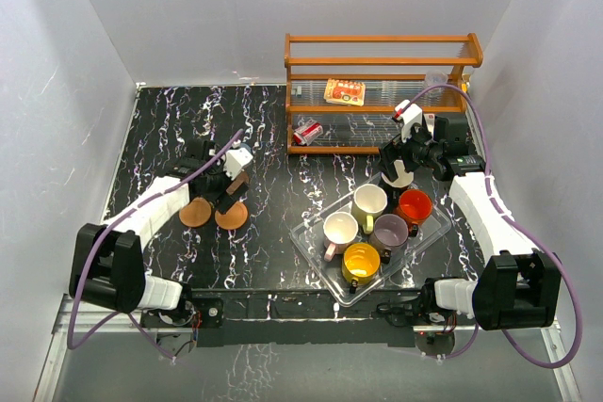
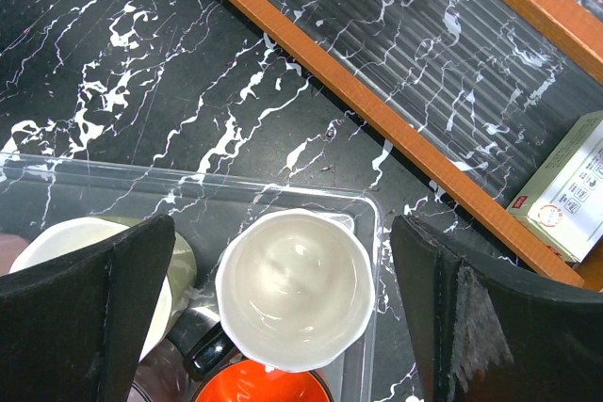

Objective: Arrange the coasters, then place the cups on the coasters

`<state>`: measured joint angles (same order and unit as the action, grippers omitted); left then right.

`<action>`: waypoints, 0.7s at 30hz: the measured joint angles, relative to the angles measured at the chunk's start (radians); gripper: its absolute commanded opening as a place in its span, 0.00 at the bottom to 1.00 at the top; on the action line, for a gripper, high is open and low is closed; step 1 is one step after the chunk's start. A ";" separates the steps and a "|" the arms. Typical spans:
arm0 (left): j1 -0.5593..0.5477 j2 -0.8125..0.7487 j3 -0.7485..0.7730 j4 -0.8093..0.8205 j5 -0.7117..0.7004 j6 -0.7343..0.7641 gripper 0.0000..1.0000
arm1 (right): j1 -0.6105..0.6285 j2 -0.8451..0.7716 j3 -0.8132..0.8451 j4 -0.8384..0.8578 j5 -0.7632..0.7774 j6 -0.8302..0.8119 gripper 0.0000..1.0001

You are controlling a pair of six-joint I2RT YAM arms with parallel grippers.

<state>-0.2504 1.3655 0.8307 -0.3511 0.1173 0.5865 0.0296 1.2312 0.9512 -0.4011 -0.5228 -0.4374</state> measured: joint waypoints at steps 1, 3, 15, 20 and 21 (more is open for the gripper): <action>0.000 -0.002 0.013 -0.003 0.005 -0.004 0.99 | 0.000 0.000 0.000 -0.001 0.001 0.001 0.98; 0.000 -0.005 0.040 -0.011 0.018 -0.008 0.99 | 0.000 0.000 0.003 -0.010 0.005 0.002 0.98; -0.003 -0.007 0.271 -0.142 0.258 -0.030 0.99 | 0.007 0.019 0.157 -0.163 0.019 -0.063 0.98; -0.008 -0.008 0.267 -0.153 0.302 -0.076 0.99 | 0.113 0.071 0.231 -0.293 0.020 -0.146 0.91; -0.008 -0.008 0.264 -0.149 0.305 -0.089 0.99 | 0.154 0.083 0.240 -0.312 0.023 -0.161 0.91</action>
<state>-0.2584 1.3579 1.0946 -0.5003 0.4221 0.4976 0.1833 1.3140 1.1908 -0.7128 -0.4995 -0.5983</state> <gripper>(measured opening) 0.985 0.927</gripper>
